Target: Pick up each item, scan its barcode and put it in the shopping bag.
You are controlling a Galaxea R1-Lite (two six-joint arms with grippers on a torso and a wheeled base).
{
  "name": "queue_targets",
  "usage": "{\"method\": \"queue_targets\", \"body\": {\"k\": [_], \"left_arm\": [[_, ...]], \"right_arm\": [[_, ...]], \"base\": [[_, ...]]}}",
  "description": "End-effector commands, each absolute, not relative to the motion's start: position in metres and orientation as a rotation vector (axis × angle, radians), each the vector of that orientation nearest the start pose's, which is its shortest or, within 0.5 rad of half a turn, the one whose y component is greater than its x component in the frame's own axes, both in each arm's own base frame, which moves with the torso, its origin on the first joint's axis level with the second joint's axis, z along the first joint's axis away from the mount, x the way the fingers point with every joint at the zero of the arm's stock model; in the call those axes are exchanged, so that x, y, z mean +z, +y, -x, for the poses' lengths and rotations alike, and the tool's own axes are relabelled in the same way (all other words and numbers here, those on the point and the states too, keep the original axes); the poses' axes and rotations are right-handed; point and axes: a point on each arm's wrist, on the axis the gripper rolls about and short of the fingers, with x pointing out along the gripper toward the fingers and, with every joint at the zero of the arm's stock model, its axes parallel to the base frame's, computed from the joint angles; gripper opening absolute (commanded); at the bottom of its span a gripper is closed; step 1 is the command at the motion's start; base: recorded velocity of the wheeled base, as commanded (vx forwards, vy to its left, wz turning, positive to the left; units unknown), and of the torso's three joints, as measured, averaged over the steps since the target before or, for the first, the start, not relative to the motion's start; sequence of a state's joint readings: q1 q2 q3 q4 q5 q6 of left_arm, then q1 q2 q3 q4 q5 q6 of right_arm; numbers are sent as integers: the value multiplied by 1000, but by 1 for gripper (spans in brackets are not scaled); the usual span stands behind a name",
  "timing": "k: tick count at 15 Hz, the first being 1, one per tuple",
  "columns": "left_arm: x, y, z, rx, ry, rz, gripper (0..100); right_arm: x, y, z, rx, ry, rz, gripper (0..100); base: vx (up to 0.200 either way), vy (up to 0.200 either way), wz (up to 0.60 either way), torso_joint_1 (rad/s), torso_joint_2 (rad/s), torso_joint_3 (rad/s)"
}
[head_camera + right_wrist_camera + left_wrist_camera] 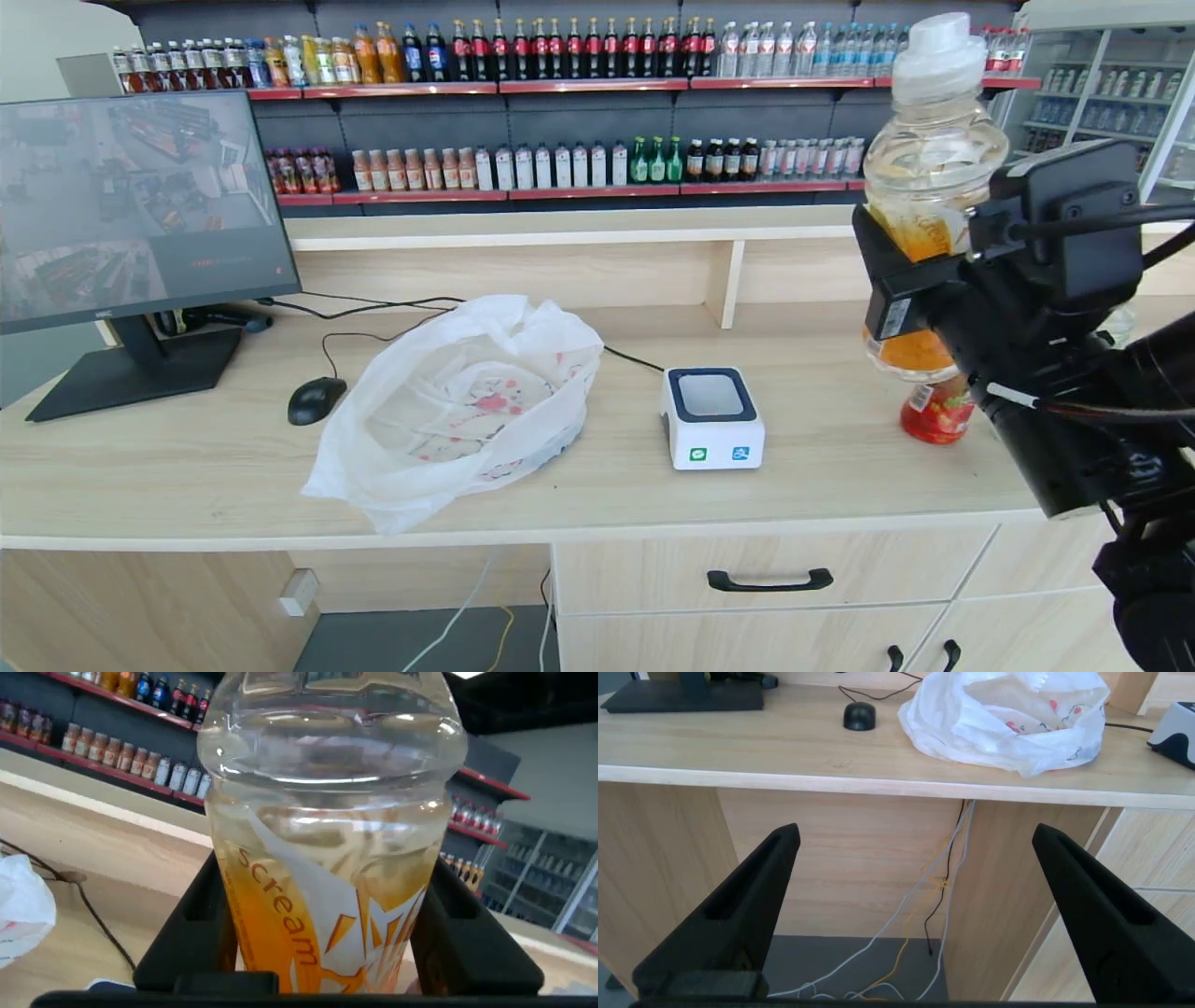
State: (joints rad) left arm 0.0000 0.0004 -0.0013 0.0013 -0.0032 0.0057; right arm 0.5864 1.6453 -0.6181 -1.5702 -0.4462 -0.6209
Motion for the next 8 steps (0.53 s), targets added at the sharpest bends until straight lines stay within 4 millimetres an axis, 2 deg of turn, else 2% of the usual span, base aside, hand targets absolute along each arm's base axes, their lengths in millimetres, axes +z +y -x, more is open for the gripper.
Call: {"method": "queue_targets", "body": {"k": [1, 4, 8], "left_arm": [[75, 0, 23, -3, 2, -6, 100], [76, 0, 23, -3, 0, -6, 100], [76, 0, 23, -3, 0, -5, 100]], "right_arm": [[240, 133, -223, -65, -455, 184, 0], [229, 125, -227, -94, -403, 10, 0], [229, 126, -231, -63, -376, -109, 0]], "base": [[0, 0, 0, 0, 0, 0], [0, 0, 0, 0, 0, 0], [0, 0, 0, 0, 0, 0]]}}
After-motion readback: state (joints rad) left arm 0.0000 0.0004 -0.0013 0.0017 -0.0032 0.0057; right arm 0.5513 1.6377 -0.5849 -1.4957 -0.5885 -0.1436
